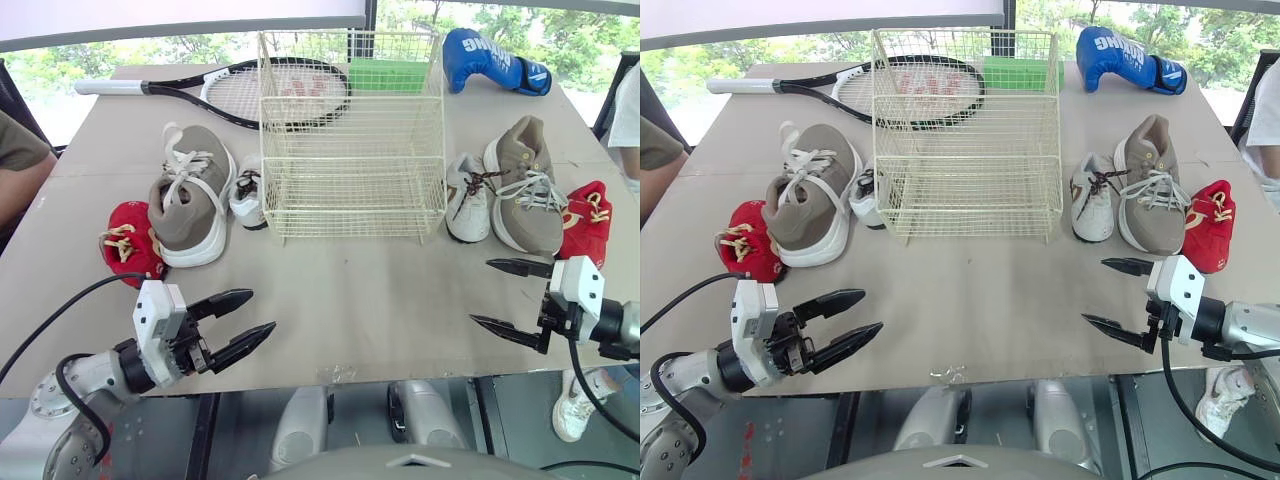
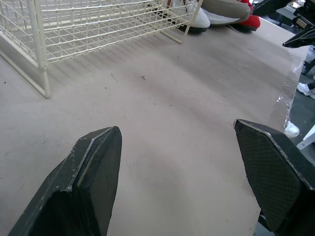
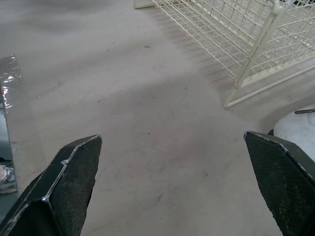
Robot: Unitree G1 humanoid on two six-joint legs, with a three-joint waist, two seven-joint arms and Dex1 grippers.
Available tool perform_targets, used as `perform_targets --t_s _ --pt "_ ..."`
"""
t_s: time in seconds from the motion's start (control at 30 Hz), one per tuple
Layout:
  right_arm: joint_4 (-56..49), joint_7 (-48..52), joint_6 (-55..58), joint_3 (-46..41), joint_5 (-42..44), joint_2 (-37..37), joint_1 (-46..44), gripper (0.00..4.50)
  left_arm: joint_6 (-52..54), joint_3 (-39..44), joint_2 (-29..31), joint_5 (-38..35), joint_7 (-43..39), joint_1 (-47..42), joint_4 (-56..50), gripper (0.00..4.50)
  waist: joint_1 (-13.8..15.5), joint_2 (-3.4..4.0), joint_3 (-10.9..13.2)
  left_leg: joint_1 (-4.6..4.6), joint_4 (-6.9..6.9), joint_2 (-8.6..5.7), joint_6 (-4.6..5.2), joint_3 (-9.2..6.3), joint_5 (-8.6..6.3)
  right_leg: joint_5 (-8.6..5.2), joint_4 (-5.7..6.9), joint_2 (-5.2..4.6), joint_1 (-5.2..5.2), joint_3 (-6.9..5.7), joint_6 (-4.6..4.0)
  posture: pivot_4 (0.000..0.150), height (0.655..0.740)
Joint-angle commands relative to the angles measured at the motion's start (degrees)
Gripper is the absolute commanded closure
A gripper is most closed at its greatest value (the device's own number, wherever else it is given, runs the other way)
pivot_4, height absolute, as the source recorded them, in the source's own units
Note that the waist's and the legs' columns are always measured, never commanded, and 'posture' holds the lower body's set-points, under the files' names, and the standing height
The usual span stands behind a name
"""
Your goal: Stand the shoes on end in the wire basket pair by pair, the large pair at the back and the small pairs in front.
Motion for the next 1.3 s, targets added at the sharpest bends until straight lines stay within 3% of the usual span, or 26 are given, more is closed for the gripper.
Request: perform_targets --t_s 0.03,0.17,0.27,0.4,0.5,0.67,0.87,1.0,1.13,1.23,1.3 --pt "-2.0 -1.2 -0.1 1.1 1.0 1.8 -1.5 0.0 0.8 -0.7 -1.4 -0.4 3.2 -3.3 -0.8 0.55 0.0 0.0 0.0 0.0 0.0 0.0 0.0 0.0 0.0 0.0 0.0 0.0 0.0 0.0 0.0 0.15 0.74" --pt "-4.1 -4.5 1.8 4.7 1.4 5.5 -4.5 0.0 3.6 -0.7 -5.4 -2.6 10.5 -7.3 -1.8 0.55 0.0 -0.01 0.0 0.03 0.04 0.0 0.0 -0.06 0.0 0.05 0.04 0.01 0.04 -0.03 0.07 0.15 0.74" --pt "-7.8 -10.1 7.3 5.9 8.5 10.5 -10.4 0.0 6.3 1.7 -9.9 -5.5 20.7 -9.7 -3.7 0.55 -0.2 -0.02 0.0 0.03 0.04 0.08 0.0 -0.14 0.0 0.13 0.05 -0.01 0.04 0.02 0.2 0.15 0.74" --pt "-11.0 -7.6 10.3 9.3 10.4 9.3 -16.2 0.0 7.0 7.1 -13.0 -6.5 30.1 -7.6 -8.8 0.55 -0.2 -0.06 0.0 -0.01 0.04 0.05 -0.01 -0.48 0.0 0.14 0.05 -0.03 0.03 -0.06 0.21 0.15 0.74" --pt "-12.1 -6.8 13.9 11.1 13.7 8.3 -21.5 0.0 10.7 12.8 -12.5 -7.0 39.8 -5.7 -12.5 0.55 -0.1 -0.06 0.0 -0.01 0.03 0.06 -0.01 -0.53 0.0 0.13 0.04 -0.08 0.02 -0.08 0.2 0.15 0.74" --pt "-10.7 -6.7 14.6 14.2 12.5 9.0 -27.9 0.0 14.0 16.0 -9.0 -6.0 42.7 -4.9 -12.3 0.55 0.3 -0.06 0.0 -0.02 0.02 -0.07 -0.01 -0.51 0.0 0.12 0.04 -0.06 0.06 -0.22 0.18 0.15 0.74" --pt "-7.2 -12.6 19.4 18.9 1.1 5.9 -37.3 0.0 14.6 9.7 -4.0 -18.0 30.0 -5.2 -20.8 0.55 0.0 -0.04 0.0 -0.04 0.04 -0.07 -0.04 -0.4 0.01 0.12 0.01 -0.09 0.04 -0.16 0.17 0.15 0.74" --pt "-0.9 -10.0 28.9 25.2 -0.4 4.2 -47.2 0.0 14.1 9.2 2.3 -20.3 19.1 -5.5 -21.1 0.55 -0.5 0.03 0.0 0.02 -0.05 -0.05 -0.04 -0.25 0.01 0.01 0.02 -0.04 0.01 -0.14 -0.04 0.15 0.74" --pt "6.9 -6.5 30.0 33.4 -7.0 4.6 -55.4 0.0 13.3 8.9 6.7 -19.3 13.2 -8.3 -18.7 0.55 -0.3 0.12 0.1 -0.01 -0.1 -0.02 -0.03 -0.16 0.01 -0.03 0.04 0.03 -0.08 -0.16 -0.12 0.15 0.74" --pt "13.5 -4.9 28.5 38.0 -11.8 6.3 -59.4 0.77 12.8 8.0 7.1 -18.0 11.8 -9.0 -18.2 0.49 -0.3 0.12 0.1 -0.09 -0.1 -0.04 -0.02 -0.11 0.01 0.01 -0.02 0.0 -0.1 -0.12 -0.05 0.15 0.74" --pt "16.3 -3.3 26.9 40.2 -14.5 6.7 -60.8 1.71 12.5 7.8 6.2 -17.1 11.9 -8.5 -18.1 0.49 -0.3 0.08 0.1 -0.22 -0.1 -0.06 -0.02 -0.07 0.01 0.11 -0.04 -0.04 -0.23 -0.08 0.12 0.15 0.74"
